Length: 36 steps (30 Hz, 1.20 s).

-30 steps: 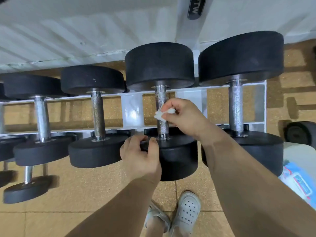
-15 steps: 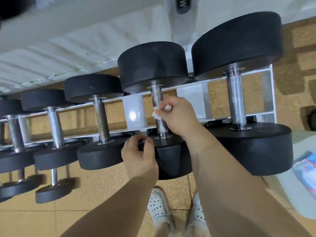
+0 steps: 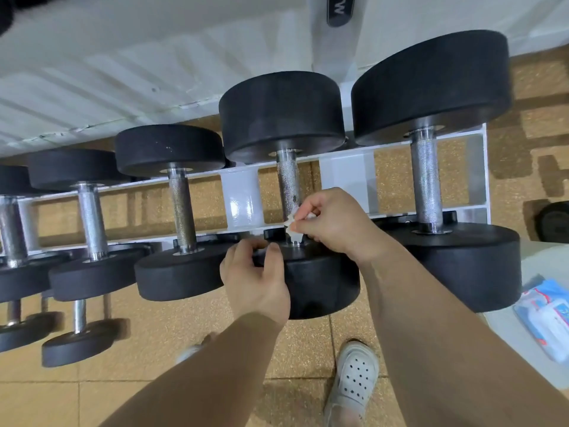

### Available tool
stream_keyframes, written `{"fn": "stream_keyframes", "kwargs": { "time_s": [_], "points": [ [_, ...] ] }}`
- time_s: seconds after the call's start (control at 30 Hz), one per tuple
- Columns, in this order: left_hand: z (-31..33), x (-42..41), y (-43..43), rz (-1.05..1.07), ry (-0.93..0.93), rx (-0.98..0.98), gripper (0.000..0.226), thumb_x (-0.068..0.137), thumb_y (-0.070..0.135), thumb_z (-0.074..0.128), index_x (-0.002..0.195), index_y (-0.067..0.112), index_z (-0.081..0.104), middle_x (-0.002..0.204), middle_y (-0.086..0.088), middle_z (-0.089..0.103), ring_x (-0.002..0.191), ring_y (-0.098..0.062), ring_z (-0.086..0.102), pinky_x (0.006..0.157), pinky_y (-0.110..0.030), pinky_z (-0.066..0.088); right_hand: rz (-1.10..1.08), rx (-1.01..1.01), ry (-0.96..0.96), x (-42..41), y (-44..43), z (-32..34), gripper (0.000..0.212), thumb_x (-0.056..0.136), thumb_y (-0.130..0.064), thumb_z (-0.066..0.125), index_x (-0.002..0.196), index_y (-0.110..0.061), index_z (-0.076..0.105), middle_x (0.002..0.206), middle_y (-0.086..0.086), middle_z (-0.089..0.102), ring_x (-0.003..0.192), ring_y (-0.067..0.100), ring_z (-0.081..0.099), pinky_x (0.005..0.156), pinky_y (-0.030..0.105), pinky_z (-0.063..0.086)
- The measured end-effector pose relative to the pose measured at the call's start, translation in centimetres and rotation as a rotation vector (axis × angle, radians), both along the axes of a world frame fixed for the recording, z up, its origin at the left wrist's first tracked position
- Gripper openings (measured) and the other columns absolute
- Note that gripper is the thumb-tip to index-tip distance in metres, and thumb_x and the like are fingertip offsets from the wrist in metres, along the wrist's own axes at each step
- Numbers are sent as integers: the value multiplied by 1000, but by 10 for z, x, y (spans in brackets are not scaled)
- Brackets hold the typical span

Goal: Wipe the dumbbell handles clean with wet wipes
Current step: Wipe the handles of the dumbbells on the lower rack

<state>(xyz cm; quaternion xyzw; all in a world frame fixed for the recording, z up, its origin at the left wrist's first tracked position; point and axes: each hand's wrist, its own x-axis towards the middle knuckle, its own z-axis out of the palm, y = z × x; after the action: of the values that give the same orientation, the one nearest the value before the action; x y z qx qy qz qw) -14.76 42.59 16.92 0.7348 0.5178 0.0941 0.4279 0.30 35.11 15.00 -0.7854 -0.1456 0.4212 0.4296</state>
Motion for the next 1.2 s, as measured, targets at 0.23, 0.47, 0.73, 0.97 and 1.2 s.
{"fn": "stream_keyframes", "kwargs": {
  "time_s": [0.23,0.47,0.73,0.97,1.2],
  "points": [
    [-3,-2,-1,-39,2,4,52,75,61,36,99,25,65,104,12,56,115,-21,47,91,-36,39,13,-44,-669,13,50,8,9,87,-19,71,93,-18,78,97,4,68,85,22,63,74,27,47],
    [-1,-8,7,-198,90,-41,70,79,73,28,116,25,63,122,0,57,124,-25,41,104,-37,34,451,-344,-710,-11,46,26,12,86,-25,71,94,-23,80,100,-2,71,96,22,64,80,26,44],
    [43,-85,108,-505,-195,96,20,94,31,55,111,22,61,106,10,55,105,-11,49,91,-28,39,90,-223,-442,-48,101,71,5,86,-26,75,88,-22,77,87,-14,68,78,3,58,67,9,38],
    [11,-110,205,-358,14,40,15,95,36,57,104,25,64,107,3,62,109,-23,53,91,-31,39,8,-106,-398,-111,165,45,4,93,-26,68,91,-23,70,101,-7,66,94,10,58,75,14,38],
    [-19,-98,213,-239,-112,-161,13,98,37,50,92,29,58,103,6,58,102,-20,55,90,-37,43,-211,-39,-410,-106,213,-1,5,93,-22,62,90,-26,64,102,-4,68,93,14,62,69,13,43]
  ]
}}
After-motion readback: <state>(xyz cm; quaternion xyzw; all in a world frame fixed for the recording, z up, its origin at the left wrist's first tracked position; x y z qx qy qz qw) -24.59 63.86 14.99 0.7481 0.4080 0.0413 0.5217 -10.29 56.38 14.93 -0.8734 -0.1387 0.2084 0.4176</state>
